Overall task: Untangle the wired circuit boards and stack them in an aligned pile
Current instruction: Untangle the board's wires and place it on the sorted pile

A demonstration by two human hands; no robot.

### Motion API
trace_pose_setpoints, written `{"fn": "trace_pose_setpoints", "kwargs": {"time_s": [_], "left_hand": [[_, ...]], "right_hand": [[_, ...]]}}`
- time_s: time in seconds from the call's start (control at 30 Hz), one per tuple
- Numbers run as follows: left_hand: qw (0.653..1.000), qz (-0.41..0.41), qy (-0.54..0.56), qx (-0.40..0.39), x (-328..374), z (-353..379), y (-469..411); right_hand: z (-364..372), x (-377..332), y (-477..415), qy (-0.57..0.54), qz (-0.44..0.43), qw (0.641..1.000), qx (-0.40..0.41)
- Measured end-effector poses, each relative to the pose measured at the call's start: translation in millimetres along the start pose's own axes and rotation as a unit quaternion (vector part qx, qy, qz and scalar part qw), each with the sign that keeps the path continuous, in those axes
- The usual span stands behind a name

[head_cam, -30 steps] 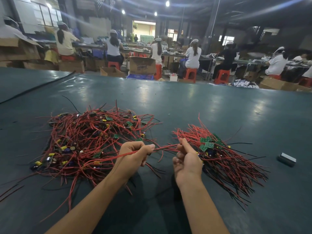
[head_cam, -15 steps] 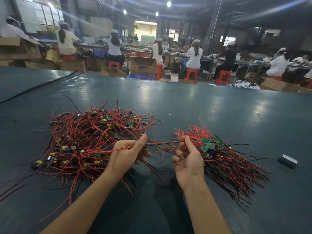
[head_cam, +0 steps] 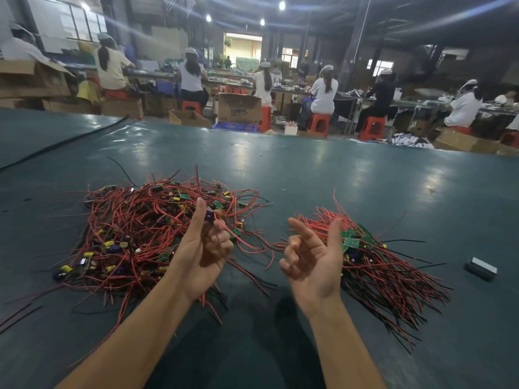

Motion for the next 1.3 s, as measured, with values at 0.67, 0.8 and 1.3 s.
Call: {"fn": "trace_pose_setpoints", "kwargs": {"time_s": [0.67,0.8,1.3], "left_hand": [[0.945,-0.041,-0.308,-0.098,-43,5,20],[0.933,0.045,-0.317,-0.166,-33,13,22],[0.877,0.248,-0.405,-0.080,-7,10,16]], "right_hand": [[23,21,7,0.120,-0.024,0.990,0.066],[28,20,12,0.160,-0.033,0.986,0.035],[25,35,8,0.142,0.020,0.984,0.108]]}}
Point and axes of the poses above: each hand's wrist, its own y-axis away from the middle knuckle, its own z-axis out of the palm, x = y × z, the point moved 6 cm from there along -y, towards the middle knuckle, and after that the axes turned 15 degrees about z, right-handed, at the moved point
